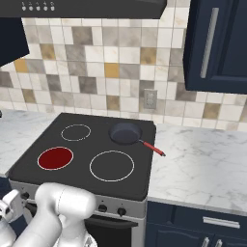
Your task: Turn off the front left burner of the stove.
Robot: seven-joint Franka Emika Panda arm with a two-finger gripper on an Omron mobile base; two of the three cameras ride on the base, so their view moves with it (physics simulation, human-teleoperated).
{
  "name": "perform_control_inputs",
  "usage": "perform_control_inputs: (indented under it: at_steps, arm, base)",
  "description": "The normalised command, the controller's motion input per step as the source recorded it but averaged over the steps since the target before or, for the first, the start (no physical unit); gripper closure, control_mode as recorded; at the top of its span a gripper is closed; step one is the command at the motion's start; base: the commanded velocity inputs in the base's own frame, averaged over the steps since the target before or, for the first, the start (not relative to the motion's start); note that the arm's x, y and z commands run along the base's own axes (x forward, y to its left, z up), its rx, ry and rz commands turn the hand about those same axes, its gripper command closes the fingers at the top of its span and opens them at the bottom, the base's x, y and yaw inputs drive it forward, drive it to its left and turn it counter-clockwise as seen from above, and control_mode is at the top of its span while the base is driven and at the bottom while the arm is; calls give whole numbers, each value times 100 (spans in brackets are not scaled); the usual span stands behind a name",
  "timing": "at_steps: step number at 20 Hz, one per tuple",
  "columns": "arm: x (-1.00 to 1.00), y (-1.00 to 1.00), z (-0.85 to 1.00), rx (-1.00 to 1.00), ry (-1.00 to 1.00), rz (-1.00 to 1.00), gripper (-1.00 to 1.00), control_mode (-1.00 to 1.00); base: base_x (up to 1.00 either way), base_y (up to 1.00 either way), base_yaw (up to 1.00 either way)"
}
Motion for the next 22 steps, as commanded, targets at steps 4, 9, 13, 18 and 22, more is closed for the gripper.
perform_control_inputs:
  at_steps: [4,9,13,18,22]
  arm:
    - [3,13,0,0,1,7,-100,-100]
    - [0,19,-2,0,0,6,-100,-100]
    - [0,6,0,0,0,4,-100,-100]
    - [0,0,0,0,0,2,-100,-100]
    - [0,-18,0,0,0,1,-100,-100]
  base:
    - [0,0,0]
    - [0,0,0]
    - [0,0,0]
    - [0,0,0]
    - [0,0,0]
